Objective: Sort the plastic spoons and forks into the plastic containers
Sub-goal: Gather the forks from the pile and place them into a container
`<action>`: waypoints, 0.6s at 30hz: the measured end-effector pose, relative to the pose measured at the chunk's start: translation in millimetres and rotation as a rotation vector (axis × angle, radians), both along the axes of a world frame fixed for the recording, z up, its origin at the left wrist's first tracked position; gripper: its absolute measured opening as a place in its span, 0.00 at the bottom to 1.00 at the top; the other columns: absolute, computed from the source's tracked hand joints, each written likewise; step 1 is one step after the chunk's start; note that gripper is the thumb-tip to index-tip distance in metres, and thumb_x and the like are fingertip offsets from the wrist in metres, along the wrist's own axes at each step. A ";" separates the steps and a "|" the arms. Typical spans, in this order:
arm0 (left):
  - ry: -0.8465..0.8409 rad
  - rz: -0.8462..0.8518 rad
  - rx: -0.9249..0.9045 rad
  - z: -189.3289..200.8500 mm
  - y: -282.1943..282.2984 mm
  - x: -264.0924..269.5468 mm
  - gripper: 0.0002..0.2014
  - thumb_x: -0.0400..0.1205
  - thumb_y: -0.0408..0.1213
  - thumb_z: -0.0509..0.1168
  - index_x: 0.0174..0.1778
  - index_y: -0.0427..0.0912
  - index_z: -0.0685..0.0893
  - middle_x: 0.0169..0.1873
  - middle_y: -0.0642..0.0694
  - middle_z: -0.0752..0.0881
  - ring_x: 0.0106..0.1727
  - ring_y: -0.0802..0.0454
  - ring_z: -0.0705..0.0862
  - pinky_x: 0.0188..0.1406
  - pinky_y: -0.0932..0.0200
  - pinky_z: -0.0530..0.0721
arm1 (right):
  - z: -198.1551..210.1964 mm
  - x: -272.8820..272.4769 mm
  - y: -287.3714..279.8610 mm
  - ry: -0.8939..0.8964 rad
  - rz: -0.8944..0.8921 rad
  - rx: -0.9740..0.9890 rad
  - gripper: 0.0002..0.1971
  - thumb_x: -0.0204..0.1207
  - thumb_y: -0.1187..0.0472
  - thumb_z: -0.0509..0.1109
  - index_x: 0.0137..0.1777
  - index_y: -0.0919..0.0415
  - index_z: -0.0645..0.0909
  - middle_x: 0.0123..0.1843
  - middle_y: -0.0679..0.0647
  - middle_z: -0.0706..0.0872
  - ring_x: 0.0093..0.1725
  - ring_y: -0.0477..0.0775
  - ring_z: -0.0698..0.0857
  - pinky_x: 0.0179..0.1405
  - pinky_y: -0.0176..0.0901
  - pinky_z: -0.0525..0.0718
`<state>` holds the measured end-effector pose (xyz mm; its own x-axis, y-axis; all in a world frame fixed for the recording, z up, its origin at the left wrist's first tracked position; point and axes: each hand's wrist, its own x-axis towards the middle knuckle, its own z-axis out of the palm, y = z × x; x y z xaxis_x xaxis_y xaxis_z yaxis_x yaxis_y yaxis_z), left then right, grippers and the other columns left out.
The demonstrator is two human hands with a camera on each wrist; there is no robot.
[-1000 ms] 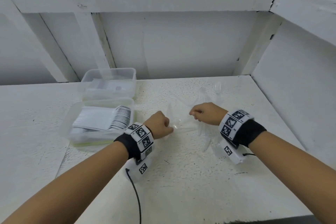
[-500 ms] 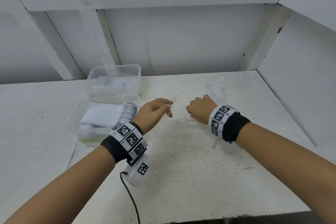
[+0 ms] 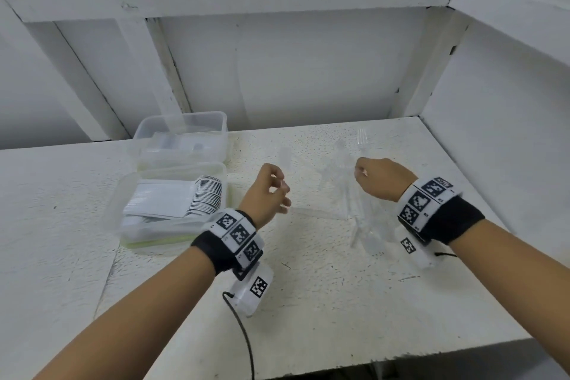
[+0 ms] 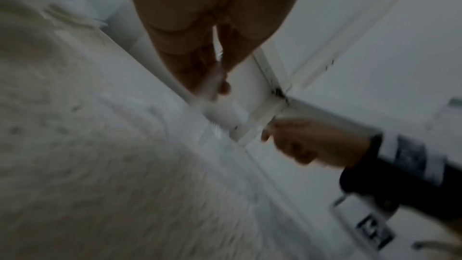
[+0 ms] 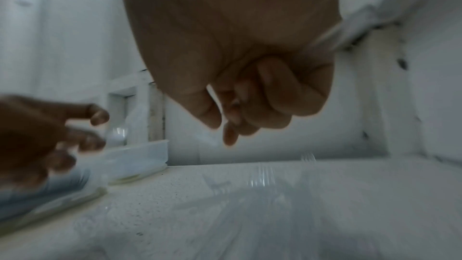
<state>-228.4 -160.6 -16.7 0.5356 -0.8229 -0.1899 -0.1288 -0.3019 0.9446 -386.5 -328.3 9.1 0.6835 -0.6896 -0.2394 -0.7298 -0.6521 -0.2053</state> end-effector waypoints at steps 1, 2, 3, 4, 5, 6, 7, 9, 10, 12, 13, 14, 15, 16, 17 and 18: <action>-0.051 0.017 0.070 -5.6 -4.3 -5.8 0.09 0.83 0.26 0.55 0.51 0.46 0.65 0.37 0.45 0.76 0.31 0.49 0.79 0.32 0.56 0.80 | -4.5 -2.6 -0.4 -0.061 -0.062 0.045 0.14 0.84 0.56 0.51 0.53 0.64 0.74 0.46 0.58 0.82 0.42 0.56 0.77 0.39 0.43 0.72; -0.094 0.042 0.139 -11.4 -8.5 -12.4 0.11 0.83 0.27 0.54 0.55 0.45 0.61 0.34 0.45 0.74 0.30 0.48 0.75 0.30 0.56 0.77 | -9.0 -4.4 -0.6 -0.107 -0.117 0.077 0.13 0.84 0.56 0.52 0.49 0.64 0.74 0.43 0.57 0.80 0.42 0.56 0.77 0.38 0.43 0.71; -0.084 0.083 0.222 -16.8 -13.7 -18.6 0.12 0.84 0.29 0.54 0.59 0.44 0.59 0.33 0.45 0.74 0.30 0.48 0.74 0.29 0.57 0.74 | -13.2 -5.3 -0.4 -0.140 -0.159 0.103 0.13 0.84 0.56 0.53 0.45 0.64 0.72 0.41 0.57 0.79 0.42 0.56 0.76 0.37 0.44 0.70; -0.047 0.127 0.302 -18.8 -18.6 -24.8 0.16 0.84 0.32 0.56 0.64 0.40 0.58 0.37 0.42 0.76 0.34 0.46 0.77 0.32 0.57 0.75 | -17.3 -5.9 -0.1 -0.165 -0.193 0.132 0.15 0.84 0.55 0.53 0.42 0.66 0.72 0.40 0.60 0.78 0.41 0.56 0.75 0.37 0.44 0.68; 0.005 0.171 0.379 -20.3 -24.1 -29.6 0.23 0.84 0.37 0.59 0.70 0.35 0.56 0.45 0.39 0.78 0.42 0.43 0.80 0.39 0.55 0.78 | -20.8 -5.9 0.5 -0.187 -0.219 0.162 0.18 0.84 0.55 0.54 0.42 0.70 0.73 0.41 0.64 0.80 0.41 0.55 0.75 0.37 0.44 0.68; 0.046 0.196 0.448 -19.5 -28.3 -33.6 0.31 0.83 0.41 0.63 0.73 0.30 0.54 0.52 0.37 0.79 0.50 0.41 0.81 0.47 0.54 0.79 | -24.1 -5.7 0.6 -0.205 -0.235 0.186 0.21 0.84 0.54 0.55 0.45 0.75 0.76 0.45 0.68 0.83 0.41 0.55 0.76 0.38 0.44 0.68; 0.056 0.216 0.494 -20.4 -32.7 -35.3 0.36 0.81 0.45 0.65 0.74 0.27 0.54 0.53 0.37 0.79 0.51 0.42 0.81 0.50 0.55 0.78 | -26.5 -5.3 0.6 -0.220 -0.242 0.202 0.22 0.83 0.54 0.55 0.49 0.77 0.77 0.50 0.69 0.85 0.41 0.57 0.77 0.39 0.44 0.69; 0.010 0.221 0.525 -22.6 -40.2 -35.5 0.39 0.79 0.49 0.68 0.73 0.28 0.56 0.51 0.39 0.78 0.50 0.44 0.80 0.49 0.56 0.76 | -28.4 -3.4 0.8 -0.248 -0.251 0.221 0.22 0.83 0.55 0.56 0.54 0.79 0.78 0.54 0.71 0.84 0.44 0.64 0.82 0.39 0.43 0.69; -0.025 0.203 0.536 -24.2 -41.9 -35.1 0.39 0.78 0.50 0.68 0.72 0.30 0.57 0.57 0.37 0.78 0.55 0.42 0.80 0.51 0.55 0.76 | -28.3 -2.4 1.0 -0.256 -0.256 0.228 0.22 0.83 0.55 0.56 0.54 0.79 0.78 0.52 0.71 0.85 0.43 0.65 0.81 0.39 0.43 0.68; -0.121 0.141 0.574 -30.1 -43.5 -33.2 0.36 0.77 0.51 0.69 0.70 0.34 0.58 0.61 0.36 0.78 0.58 0.39 0.81 0.51 0.51 0.79 | -25.5 -0.4 0.4 -0.269 -0.266 0.229 0.22 0.83 0.56 0.56 0.55 0.79 0.78 0.49 0.72 0.84 0.39 0.59 0.77 0.37 0.43 0.68; -0.161 0.108 0.591 -32.5 -43.6 -32.1 0.35 0.78 0.51 0.68 0.69 0.35 0.58 0.59 0.37 0.80 0.55 0.39 0.82 0.48 0.50 0.79 | -23.1 0.1 0.2 -0.273 -0.273 0.227 0.22 0.83 0.56 0.56 0.55 0.79 0.78 0.50 0.72 0.84 0.39 0.58 0.76 0.38 0.43 0.68; -0.196 0.078 0.603 -34.4 -43.6 -31.3 0.34 0.78 0.51 0.68 0.69 0.36 0.58 0.54 0.38 0.81 0.52 0.40 0.82 0.45 0.51 0.79 | -21.1 0.1 -0.4 -0.275 -0.281 0.230 0.22 0.83 0.56 0.56 0.55 0.79 0.78 0.53 0.72 0.84 0.40 0.60 0.77 0.38 0.43 0.68; -0.218 0.055 0.612 -35.0 -43.5 -30.3 0.33 0.78 0.50 0.67 0.69 0.36 0.58 0.48 0.40 0.81 0.47 0.42 0.81 0.41 0.52 0.79 | -19.1 0.3 -1.2 -0.279 -0.283 0.231 0.22 0.82 0.56 0.57 0.55 0.79 0.78 0.55 0.72 0.84 0.41 0.62 0.78 0.39 0.43 0.68; -0.239 0.040 0.612 -35.3 -42.8 -28.9 0.33 0.79 0.49 0.67 0.69 0.36 0.58 0.41 0.43 0.78 0.42 0.44 0.79 0.37 0.54 0.77 | -17.9 0.3 -2.8 -0.281 -0.283 0.236 0.21 0.82 0.56 0.57 0.55 0.79 0.78 0.56 0.72 0.84 0.41 0.61 0.78 0.38 0.43 0.68; -0.259 0.027 0.614 -34.2 -41.8 -27.2 0.32 0.79 0.48 0.66 0.70 0.36 0.57 0.35 0.45 0.75 0.37 0.47 0.77 0.33 0.56 0.75 | -16.7 0.5 -3.6 -0.280 -0.283 0.241 0.21 0.82 0.57 0.58 0.55 0.78 0.79 0.56 0.71 0.84 0.42 0.60 0.79 0.37 0.43 0.68; -0.275 0.010 0.617 -33.1 -41.0 -25.8 0.32 0.79 0.46 0.66 0.71 0.36 0.56 0.32 0.47 0.71 0.33 0.49 0.75 0.28 0.58 0.73 | -15.7 1.1 -4.9 -0.271 -0.285 0.247 0.20 0.82 0.57 0.58 0.55 0.78 0.79 0.56 0.71 0.84 0.44 0.62 0.81 0.36 0.42 0.68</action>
